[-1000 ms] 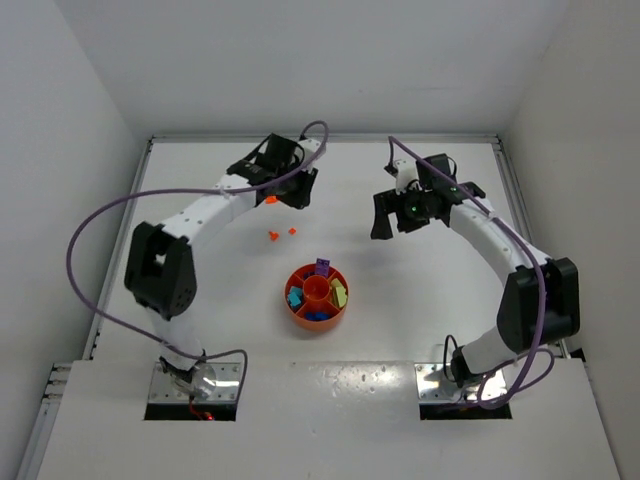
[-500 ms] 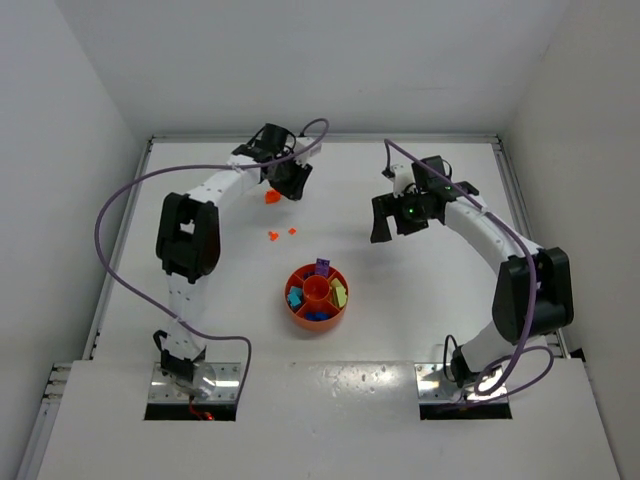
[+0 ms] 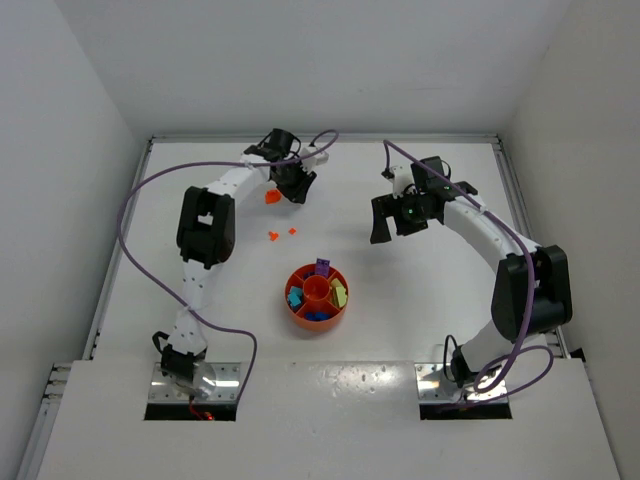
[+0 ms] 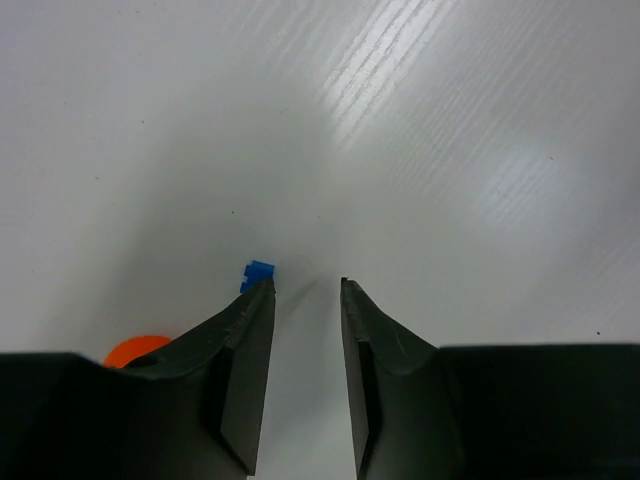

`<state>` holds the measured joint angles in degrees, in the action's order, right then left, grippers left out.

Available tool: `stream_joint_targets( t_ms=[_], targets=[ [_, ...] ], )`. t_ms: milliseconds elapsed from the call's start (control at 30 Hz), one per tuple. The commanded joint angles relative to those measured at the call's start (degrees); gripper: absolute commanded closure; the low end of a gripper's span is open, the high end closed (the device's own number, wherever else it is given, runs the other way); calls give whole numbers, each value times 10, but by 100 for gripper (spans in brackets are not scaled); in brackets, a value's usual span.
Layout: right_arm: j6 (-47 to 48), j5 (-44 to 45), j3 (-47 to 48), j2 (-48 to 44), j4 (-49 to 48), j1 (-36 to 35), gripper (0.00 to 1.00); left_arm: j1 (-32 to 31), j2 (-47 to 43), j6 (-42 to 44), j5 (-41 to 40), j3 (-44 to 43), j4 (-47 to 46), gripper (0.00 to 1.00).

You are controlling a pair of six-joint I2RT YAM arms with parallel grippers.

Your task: Sort the legos into containers by color

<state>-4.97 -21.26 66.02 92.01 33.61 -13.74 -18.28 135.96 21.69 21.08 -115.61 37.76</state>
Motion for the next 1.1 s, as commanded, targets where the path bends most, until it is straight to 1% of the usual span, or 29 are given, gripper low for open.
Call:
stream_joint_targets(
  t_ms=[0,67,200,433,467,867,933,1033,1067],
  targets=[
    [1,-5,20,-1,-3,0,14,13,10,13,11,-49,-3,61],
    [1,-5,15,-1,-3,0,14,13,10,13,11,-56,-3,57],
    [1,-10,15,5,-8,0,14,13,16,13,4,-61,-3,54],
    [1,-10,15,11,-8,0,14,13,33,19,-15,-56,-3,54],
    [1,-10,15,11,-8,0,14,13,33,19,-15,-50,-3,55],
    [1,-10,15,16,-8,0,14,18,62,2,-10,-45,2,55],
    [1,-10,15,16,-8,0,14,18,62,2,-10,-38,2,57],
    [1,-15,20,16,-8,0,14,24,62,2,-10,-33,2,62],
    [1,-15,20,16,-8,0,14,24,62,2,-10,-26,2,62]
  ],
)
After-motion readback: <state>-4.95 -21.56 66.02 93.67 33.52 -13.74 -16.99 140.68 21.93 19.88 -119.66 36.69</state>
